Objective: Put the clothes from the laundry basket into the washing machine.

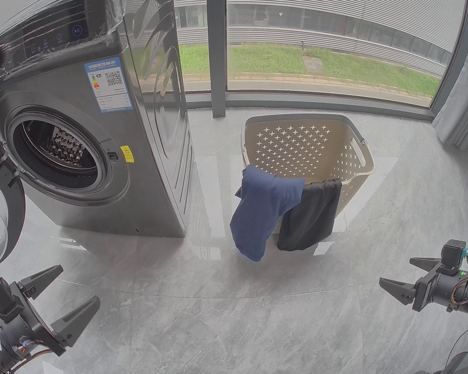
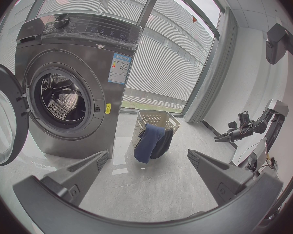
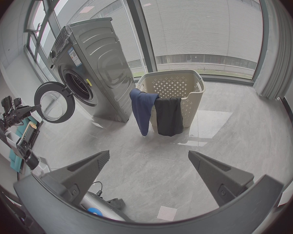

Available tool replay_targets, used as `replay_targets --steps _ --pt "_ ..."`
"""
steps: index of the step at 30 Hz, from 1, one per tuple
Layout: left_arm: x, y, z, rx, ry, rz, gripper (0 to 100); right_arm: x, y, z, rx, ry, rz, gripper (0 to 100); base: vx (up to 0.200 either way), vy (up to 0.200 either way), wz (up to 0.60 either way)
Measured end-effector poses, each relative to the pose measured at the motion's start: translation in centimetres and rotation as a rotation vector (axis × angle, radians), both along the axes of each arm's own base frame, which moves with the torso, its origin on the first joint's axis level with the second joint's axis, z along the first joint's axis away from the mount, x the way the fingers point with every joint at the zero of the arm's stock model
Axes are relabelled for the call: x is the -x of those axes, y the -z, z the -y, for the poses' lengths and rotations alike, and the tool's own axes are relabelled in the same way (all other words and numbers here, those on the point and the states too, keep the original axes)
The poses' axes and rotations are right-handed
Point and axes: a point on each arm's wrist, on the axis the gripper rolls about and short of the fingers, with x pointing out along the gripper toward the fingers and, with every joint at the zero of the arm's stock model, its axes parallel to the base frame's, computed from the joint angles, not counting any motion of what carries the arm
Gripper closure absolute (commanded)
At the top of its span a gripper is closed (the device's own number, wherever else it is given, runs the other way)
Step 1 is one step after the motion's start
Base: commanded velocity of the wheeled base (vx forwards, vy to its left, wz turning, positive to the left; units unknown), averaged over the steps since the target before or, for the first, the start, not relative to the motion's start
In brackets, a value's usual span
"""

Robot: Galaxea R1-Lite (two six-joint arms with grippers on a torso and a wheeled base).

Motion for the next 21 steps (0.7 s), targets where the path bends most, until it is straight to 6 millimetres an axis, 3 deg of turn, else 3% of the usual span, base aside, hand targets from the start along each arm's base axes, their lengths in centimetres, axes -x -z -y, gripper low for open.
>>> replay_targets --steps 5,14,21 --pt "0.00 0.02 0.00 0.001 0.000 -0.002 0 -0.12 0.13 -0.07 0.000 0.000 -0.011 0 0.200 0.000 0.00" --pt "-0.01 0.02 0.00 -0.006 0.000 0.001 0 -0.19 0.40 -0.12 0.006 -0.003 -0.026 0 0.000 0.000 0.00" --pt "-0.08 0.14 0.04 -0.015 0.000 -0.005 0 -0.33 0.62 -0.16 0.009 -0.002 -0.040 0 0.000 -0.200 0.00"
